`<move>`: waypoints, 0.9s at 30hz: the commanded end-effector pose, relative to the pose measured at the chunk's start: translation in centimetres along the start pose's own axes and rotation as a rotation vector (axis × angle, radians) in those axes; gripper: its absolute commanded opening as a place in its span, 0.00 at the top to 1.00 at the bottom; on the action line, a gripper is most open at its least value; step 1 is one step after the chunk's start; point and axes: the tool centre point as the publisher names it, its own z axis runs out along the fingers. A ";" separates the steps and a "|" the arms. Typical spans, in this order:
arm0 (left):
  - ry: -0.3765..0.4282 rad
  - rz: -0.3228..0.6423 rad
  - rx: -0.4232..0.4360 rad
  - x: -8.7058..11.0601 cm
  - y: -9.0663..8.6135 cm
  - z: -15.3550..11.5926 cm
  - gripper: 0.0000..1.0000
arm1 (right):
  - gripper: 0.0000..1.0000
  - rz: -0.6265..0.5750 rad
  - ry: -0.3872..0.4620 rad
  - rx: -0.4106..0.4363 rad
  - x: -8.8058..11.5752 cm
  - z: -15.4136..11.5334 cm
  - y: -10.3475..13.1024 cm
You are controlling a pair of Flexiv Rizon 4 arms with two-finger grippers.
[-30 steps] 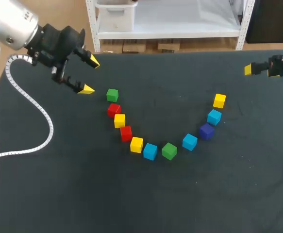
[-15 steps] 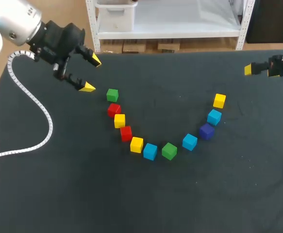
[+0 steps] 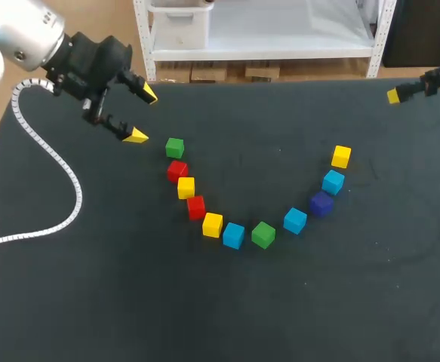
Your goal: Place the blue cubes, place green cubes on the blue cubes, place the yellow cubes on the green cubes, then place the red cubes on the yellow cubes, and place purple cube on the red cubes.
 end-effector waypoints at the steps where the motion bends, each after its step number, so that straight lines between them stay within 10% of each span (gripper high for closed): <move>1: 0.002 0.001 0.005 0.0 0.2 0.0 0.00 | 0.00 -0.547 0.243 -0.409 -1.6 1.3 -2.9; 18: 0.002 0.001 0.005 0.0 0.2 0.0 0.00 | 0.00 -0.988 0.265 -0.971 0.0 -1.0 -4.5; 27: 0.002 0.001 0.005 0.0 0.2 0.0 0.00 | 0.00 -0.986 0.288 -0.992 0.3 -1.1 -4.4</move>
